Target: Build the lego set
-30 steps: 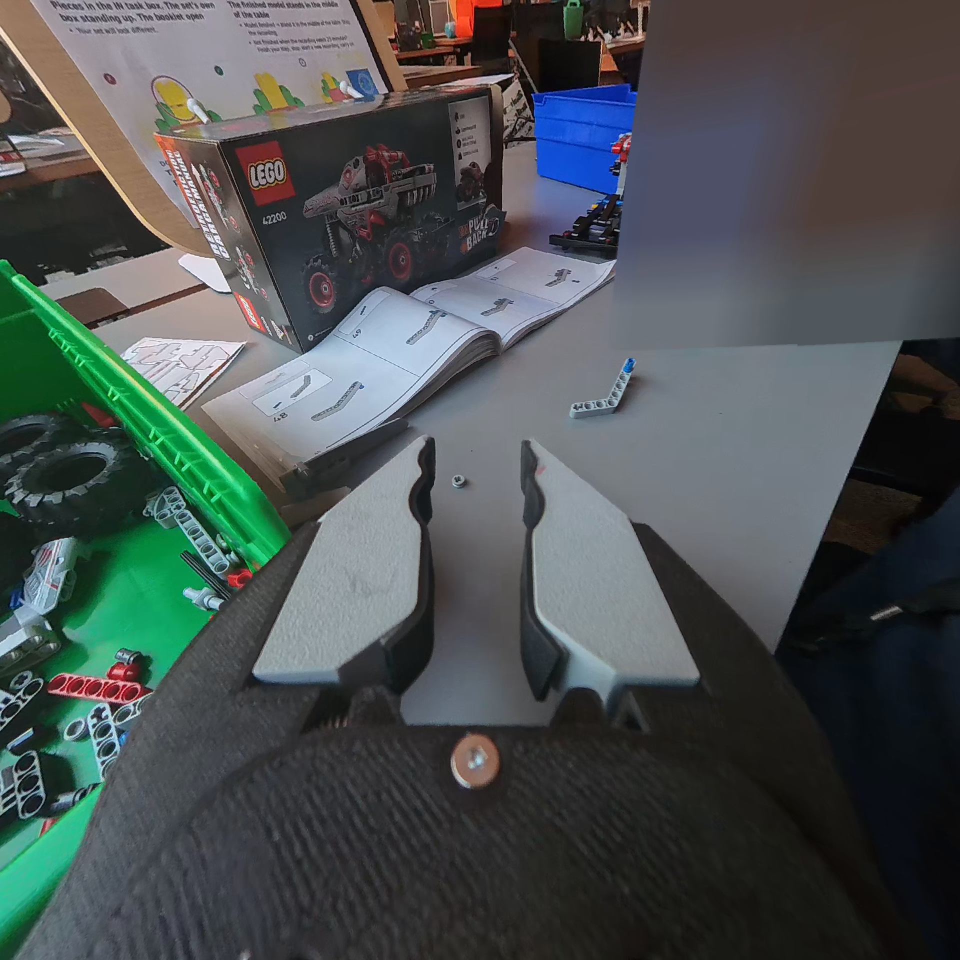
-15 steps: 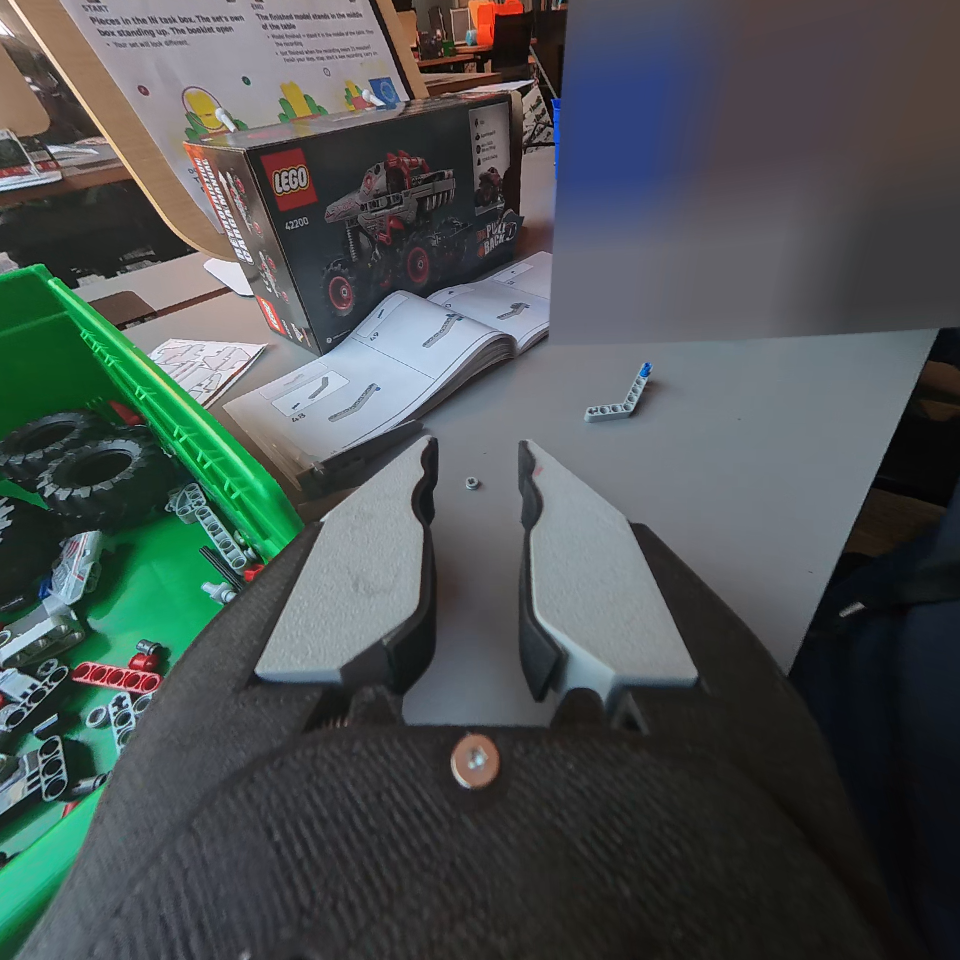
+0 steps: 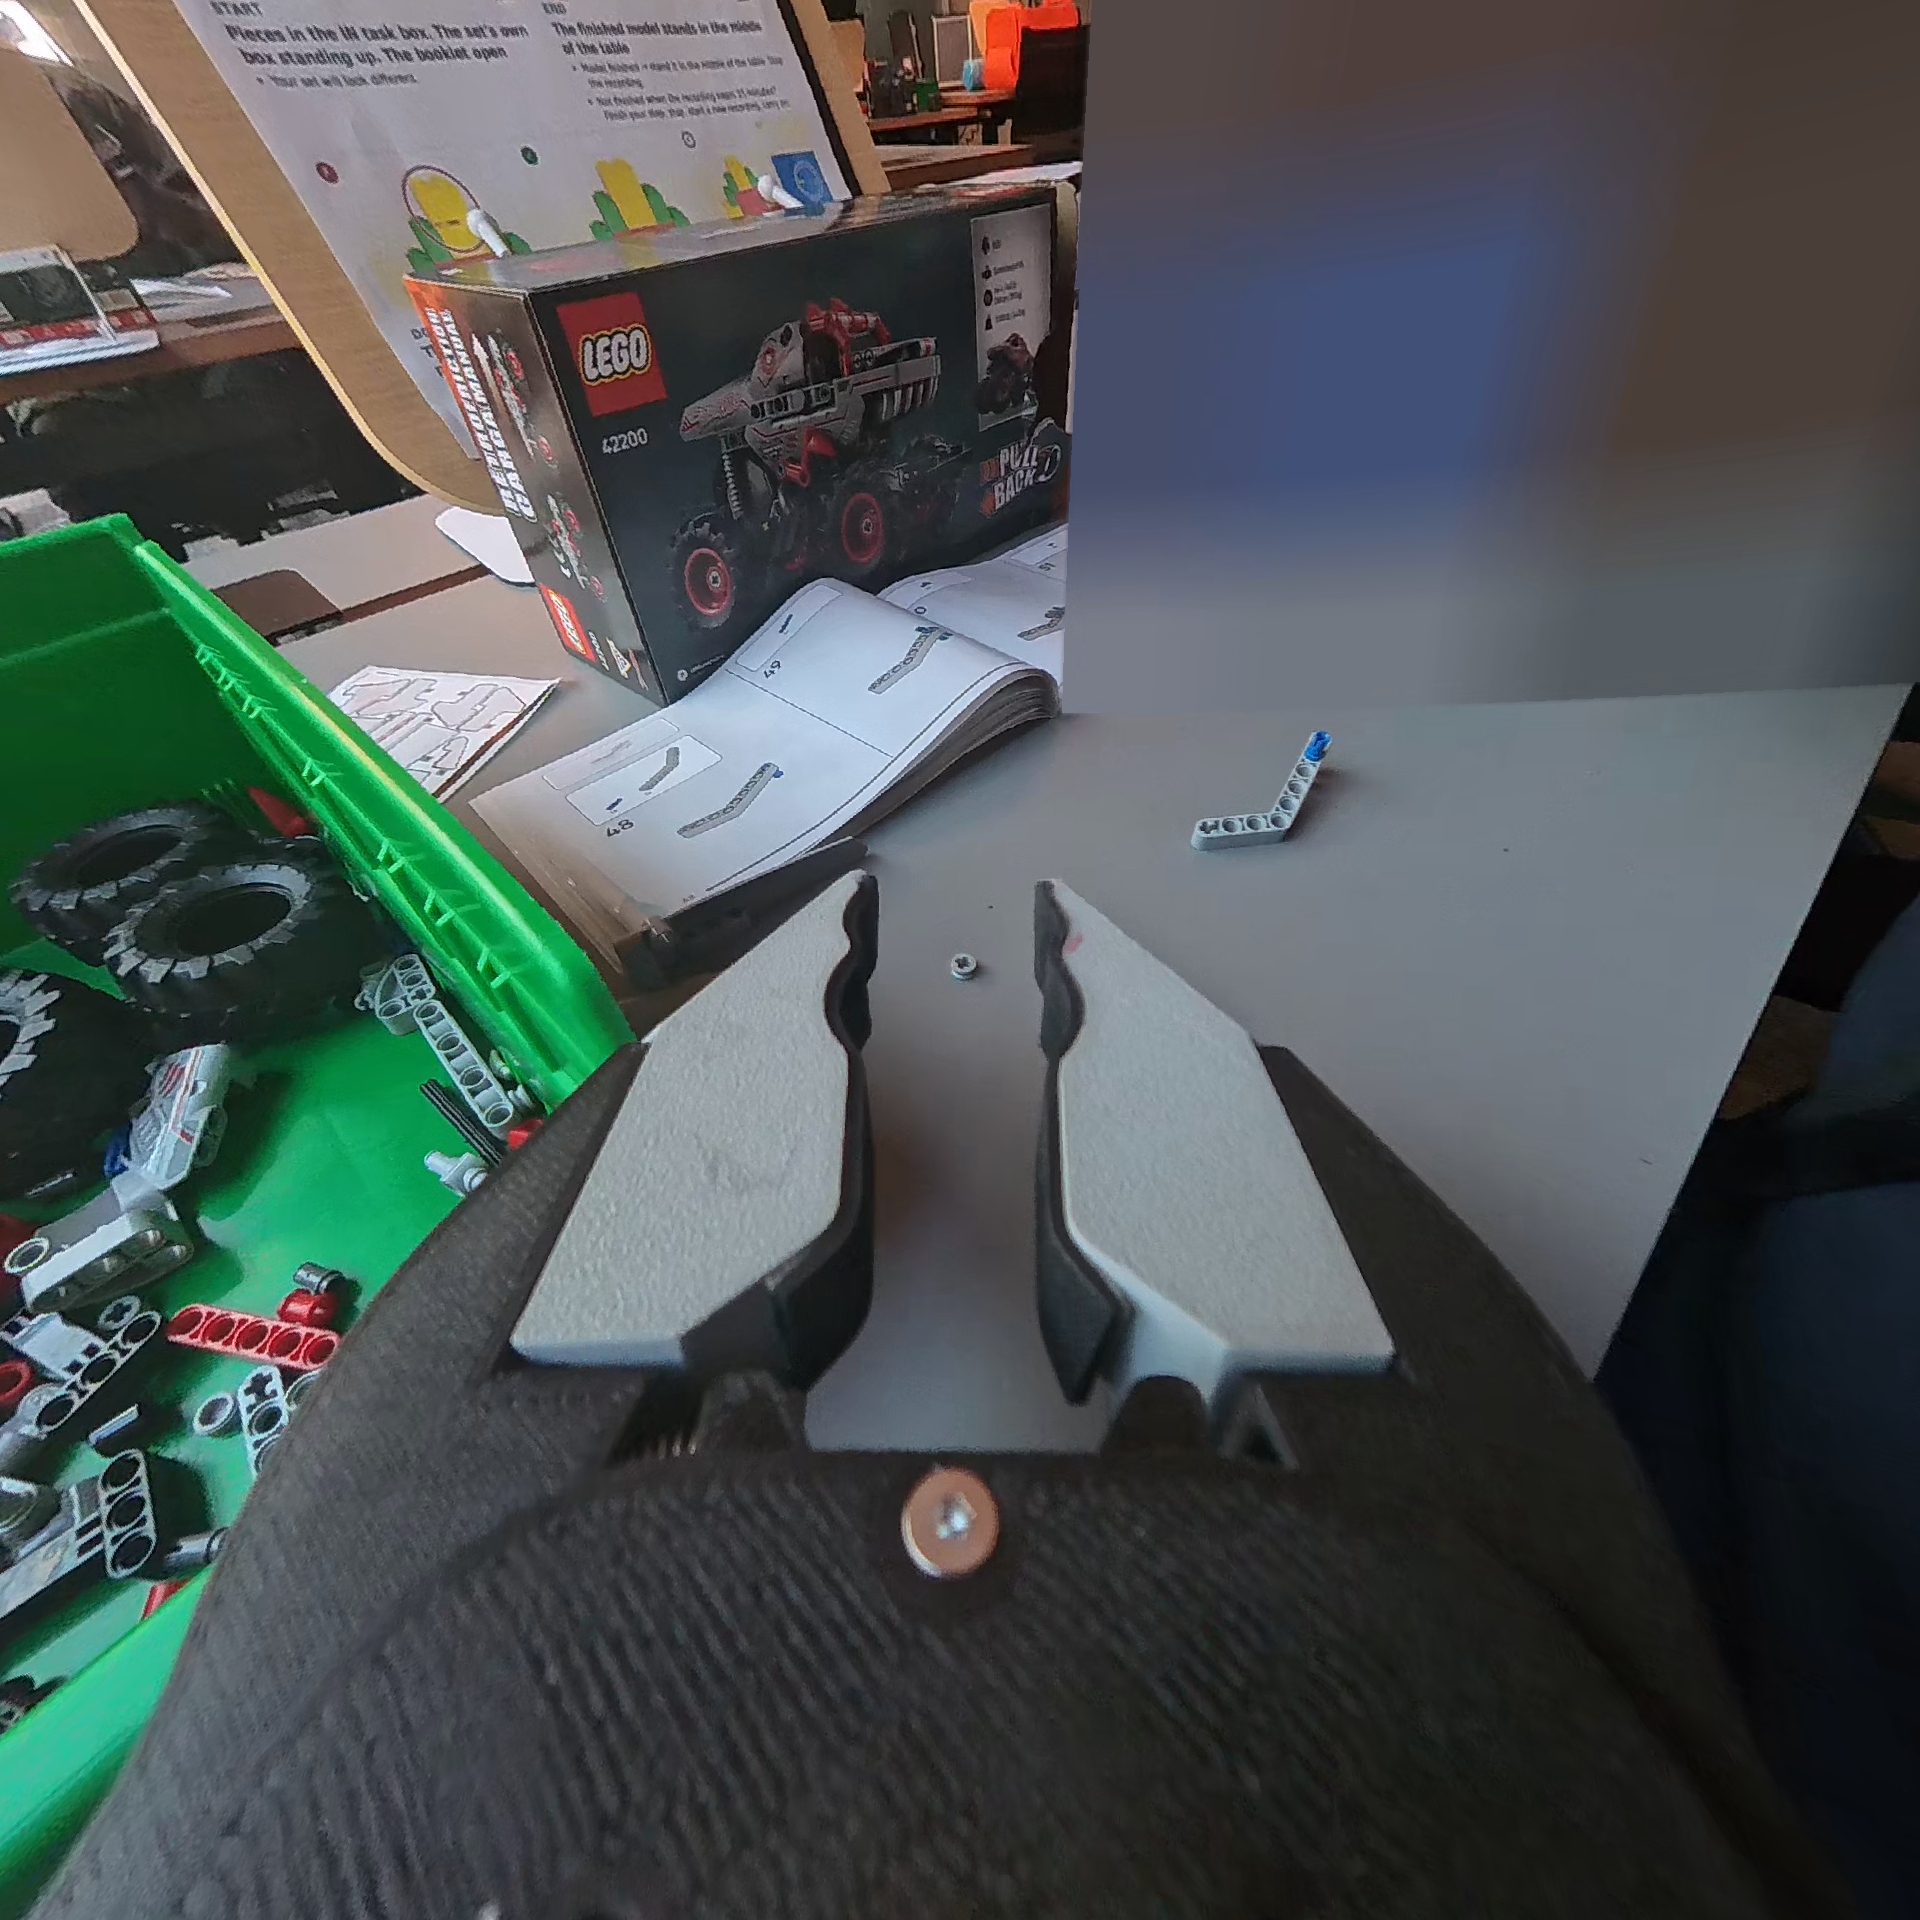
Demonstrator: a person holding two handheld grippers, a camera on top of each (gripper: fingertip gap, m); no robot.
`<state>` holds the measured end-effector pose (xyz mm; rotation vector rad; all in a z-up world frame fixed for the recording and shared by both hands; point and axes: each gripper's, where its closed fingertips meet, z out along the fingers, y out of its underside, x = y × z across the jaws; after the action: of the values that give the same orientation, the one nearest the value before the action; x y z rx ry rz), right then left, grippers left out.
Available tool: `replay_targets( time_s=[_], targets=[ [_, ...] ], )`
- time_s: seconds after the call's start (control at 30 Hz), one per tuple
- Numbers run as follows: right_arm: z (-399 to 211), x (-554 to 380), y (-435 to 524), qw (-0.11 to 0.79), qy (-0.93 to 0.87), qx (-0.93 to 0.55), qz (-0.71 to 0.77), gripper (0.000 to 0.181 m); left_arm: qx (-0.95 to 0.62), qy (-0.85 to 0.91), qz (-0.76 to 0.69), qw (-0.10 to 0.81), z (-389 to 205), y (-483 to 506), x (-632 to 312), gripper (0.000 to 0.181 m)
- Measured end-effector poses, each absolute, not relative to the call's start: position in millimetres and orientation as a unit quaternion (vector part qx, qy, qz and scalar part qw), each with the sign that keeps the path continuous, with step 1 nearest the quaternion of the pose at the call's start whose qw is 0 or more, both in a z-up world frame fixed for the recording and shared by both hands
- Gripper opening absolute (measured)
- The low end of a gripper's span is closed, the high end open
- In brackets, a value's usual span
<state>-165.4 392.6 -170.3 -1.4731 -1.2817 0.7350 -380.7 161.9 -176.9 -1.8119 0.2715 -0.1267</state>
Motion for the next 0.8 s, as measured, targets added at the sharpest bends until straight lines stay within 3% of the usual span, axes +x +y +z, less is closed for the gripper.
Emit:
replay_targets(
  time_s=[0.8],
  targets=[
    [-168.8,-164.1,393.1,0.511,-0.529,-0.609,0.299,0.02,-0.786,0.118,-0.056,0.604,-178.2,162.7,-379.9,0.026]
  ],
)
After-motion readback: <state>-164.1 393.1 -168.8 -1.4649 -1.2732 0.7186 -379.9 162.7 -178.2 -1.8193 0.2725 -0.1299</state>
